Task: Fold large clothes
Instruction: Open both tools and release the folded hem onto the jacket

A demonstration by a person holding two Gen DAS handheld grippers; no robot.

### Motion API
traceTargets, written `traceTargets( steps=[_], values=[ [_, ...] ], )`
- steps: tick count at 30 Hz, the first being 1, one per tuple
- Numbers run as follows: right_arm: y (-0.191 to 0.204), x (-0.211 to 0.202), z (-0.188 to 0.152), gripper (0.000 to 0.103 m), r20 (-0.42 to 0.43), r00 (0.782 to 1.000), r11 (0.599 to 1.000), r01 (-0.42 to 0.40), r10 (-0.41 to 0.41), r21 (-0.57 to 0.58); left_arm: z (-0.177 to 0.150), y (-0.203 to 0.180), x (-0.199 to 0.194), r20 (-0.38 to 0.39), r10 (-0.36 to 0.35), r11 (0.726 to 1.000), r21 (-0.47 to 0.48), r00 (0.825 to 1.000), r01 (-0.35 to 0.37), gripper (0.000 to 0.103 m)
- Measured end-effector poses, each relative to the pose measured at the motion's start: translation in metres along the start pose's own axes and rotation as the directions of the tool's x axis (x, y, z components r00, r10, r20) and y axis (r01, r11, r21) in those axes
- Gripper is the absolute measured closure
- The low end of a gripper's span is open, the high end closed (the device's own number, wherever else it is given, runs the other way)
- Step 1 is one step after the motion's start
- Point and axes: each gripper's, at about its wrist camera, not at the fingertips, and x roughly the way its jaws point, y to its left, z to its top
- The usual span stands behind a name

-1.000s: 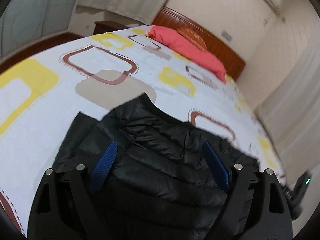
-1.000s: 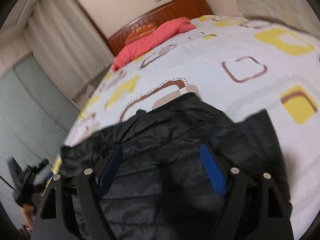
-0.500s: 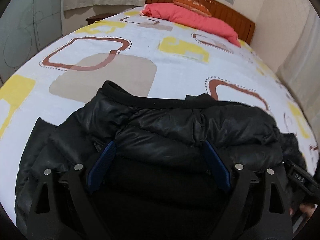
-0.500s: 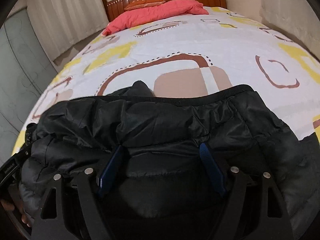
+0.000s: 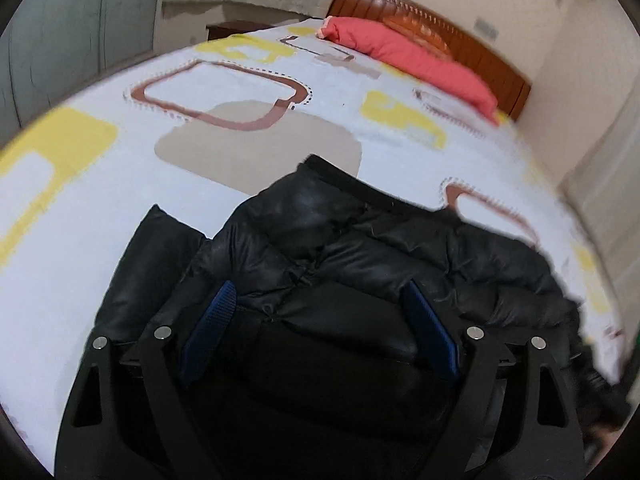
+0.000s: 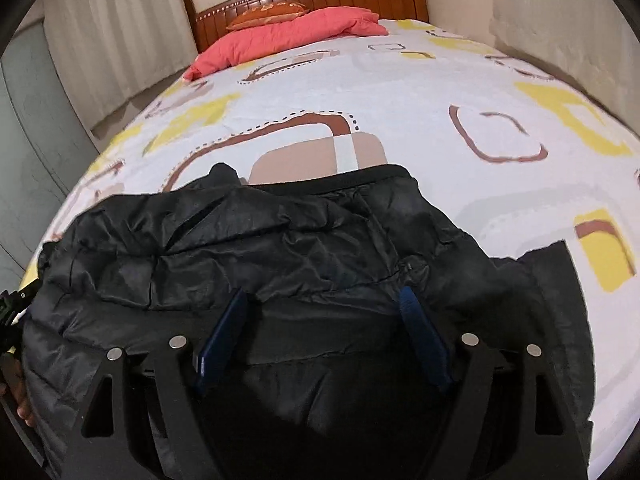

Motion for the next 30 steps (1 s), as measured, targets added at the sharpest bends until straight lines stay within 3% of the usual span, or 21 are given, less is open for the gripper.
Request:
traceTargets(
  steps=[2, 5, 7, 9, 13, 16, 20, 26, 30],
  values=[
    [-0.003, -0.018, 0.0, 0.027, 0.025, 1.0, 1.0, -0.006, 0.006, 0.009, -0.003, 0.0, -0.023, 0.039, -0.043, 0.999, 0.004, 0.998, 0.043, 0.019],
    [-0.018, -0.044, -0.009, 0.027, 0.069, 0.997, 0.999, 0.018, -0.02, 0.03, -0.014, 0.017, -0.049, 0.067, -0.09, 0.993, -0.065, 0.994, 0.095, 0.019],
    [-0.029, -0.045, -0.019, 0.027, 0.052, 0.998, 0.998, 0.034, -0.037, 0.044, -0.024, 0.027, -0.043, 0.04, -0.084, 0.992, -0.093, 0.996, 0.087, 0.019],
    [-0.041, -0.032, -0.028, 0.027, 0.032, 0.999, 0.997, -0.01, 0.008, 0.075, -0.028, 0.032, -0.027, 0.012, -0.087, 0.992, -0.091, 0.996, 0.088, 0.019],
    [-0.041, -0.028, -0.025, 0.027, 0.033, 0.999, 0.996, -0.015, 0.012, 0.085, -0.023, 0.024, -0.024, 0.0, -0.054, 0.996, -0.074, 0.999, 0.053, 0.019],
    [-0.055, -0.055, -0.03, 0.026, 0.056, 0.998, 0.988, -0.048, 0.041, 0.145, -0.027, 0.041, -0.054, 0.041, -0.109, 0.983, -0.146, 0.993, 0.114, 0.019],
    [-0.085, -0.106, -0.053, 0.026, 0.109, 0.994, 0.978, -0.044, 0.022, 0.202, -0.049, 0.076, -0.104, 0.12, -0.104, 0.963, -0.234, 0.987, 0.13, 0.019],
    [-0.136, -0.148, -0.125, 0.025, 0.091, 0.992, 0.909, -0.116, 0.086, 0.4, -0.114, 0.137, -0.15, 0.142, -0.103, 0.868, -0.47, 0.984, 0.159, 0.018],
    [-0.152, -0.155, -0.17, 0.025, 0.094, 0.98, 0.825, -0.197, 0.174, 0.53, -0.166, 0.148, -0.162, 0.145, -0.19, 0.772, -0.588, 0.971, 0.239, 0.016]
  ],
)
